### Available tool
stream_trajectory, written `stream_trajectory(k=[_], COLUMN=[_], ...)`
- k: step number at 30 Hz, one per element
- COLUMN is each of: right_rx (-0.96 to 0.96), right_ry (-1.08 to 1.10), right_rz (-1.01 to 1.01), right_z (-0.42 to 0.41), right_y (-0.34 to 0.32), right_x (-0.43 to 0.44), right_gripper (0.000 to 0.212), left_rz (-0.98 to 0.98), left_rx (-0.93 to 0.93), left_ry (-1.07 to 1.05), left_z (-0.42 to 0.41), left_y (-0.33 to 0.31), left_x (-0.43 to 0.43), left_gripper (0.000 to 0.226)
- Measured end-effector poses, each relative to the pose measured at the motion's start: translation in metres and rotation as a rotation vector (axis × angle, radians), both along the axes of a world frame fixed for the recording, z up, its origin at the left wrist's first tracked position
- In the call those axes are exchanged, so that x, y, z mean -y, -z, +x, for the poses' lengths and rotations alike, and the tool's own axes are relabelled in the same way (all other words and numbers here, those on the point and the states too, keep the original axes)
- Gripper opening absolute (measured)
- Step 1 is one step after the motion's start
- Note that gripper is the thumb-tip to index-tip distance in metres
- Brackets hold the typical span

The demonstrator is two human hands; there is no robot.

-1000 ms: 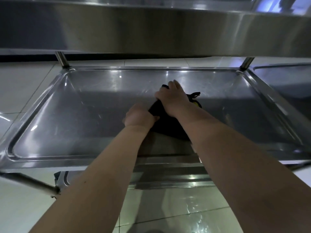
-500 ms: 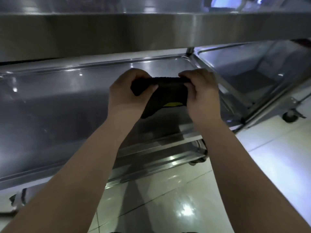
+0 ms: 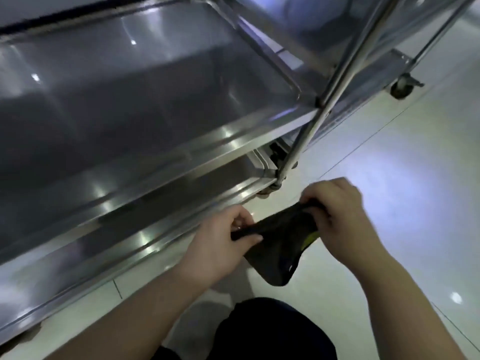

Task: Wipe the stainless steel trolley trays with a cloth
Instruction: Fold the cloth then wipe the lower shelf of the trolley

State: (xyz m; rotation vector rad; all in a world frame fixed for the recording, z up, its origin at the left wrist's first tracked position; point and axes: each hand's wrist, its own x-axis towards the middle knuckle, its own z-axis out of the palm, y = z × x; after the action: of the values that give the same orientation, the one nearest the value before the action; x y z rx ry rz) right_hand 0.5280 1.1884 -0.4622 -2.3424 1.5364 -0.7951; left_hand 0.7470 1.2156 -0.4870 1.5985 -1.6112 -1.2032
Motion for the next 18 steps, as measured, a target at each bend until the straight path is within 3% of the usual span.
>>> stream_trajectory(k=[3, 6, 8, 10, 12, 15, 18], right_rx=[-0.225, -0.450, -0.454, -0.449, -0.467, -0.380, -0.373], right_ry=[-0.032, -0.119, -0.115, -0.170, -0.285, -0.202, -0.126], right_rz=[0.209, 0.103, 0.086, 0.174, 0.261, 0.422, 0.397], right_z=[0.017, 0.055, 0.091, 0.127, 0.155, 0.163, 0.159], right_y=[0.053, 0.080, 0.092, 0.118, 0.154, 0.211, 0.254], right_x=[0.023, 0.077, 0.119, 0.145, 0.146, 0.136, 0.140], right_gripper=[0.021, 0.020, 0.022, 0.033, 0.055, 0.055, 0.053], left_rz=[0.351, 0.530, 0.563, 0.510, 0.388, 0.130, -0.072], left_rx=[-0.032, -0.282, -0.370, -0.206, 0.106, 0.483, 0.673], left_ry=[-0.160, -0.396, -0.520, -0.540, -0.516, -0.506, -0.394], left_z=[-0.006, -0.001, 0.006, 0.019, 0.036, 0.067, 0.095], left_y=[0.070, 0.118, 0.142, 0.166, 0.184, 0.206, 0.223], left_x=[0.014, 0.046, 0.070, 0.086, 0.089, 0.081, 0.089], left_gripper=[0.023, 0.022, 0.019, 0.015, 0.002, 0.028, 0.041])
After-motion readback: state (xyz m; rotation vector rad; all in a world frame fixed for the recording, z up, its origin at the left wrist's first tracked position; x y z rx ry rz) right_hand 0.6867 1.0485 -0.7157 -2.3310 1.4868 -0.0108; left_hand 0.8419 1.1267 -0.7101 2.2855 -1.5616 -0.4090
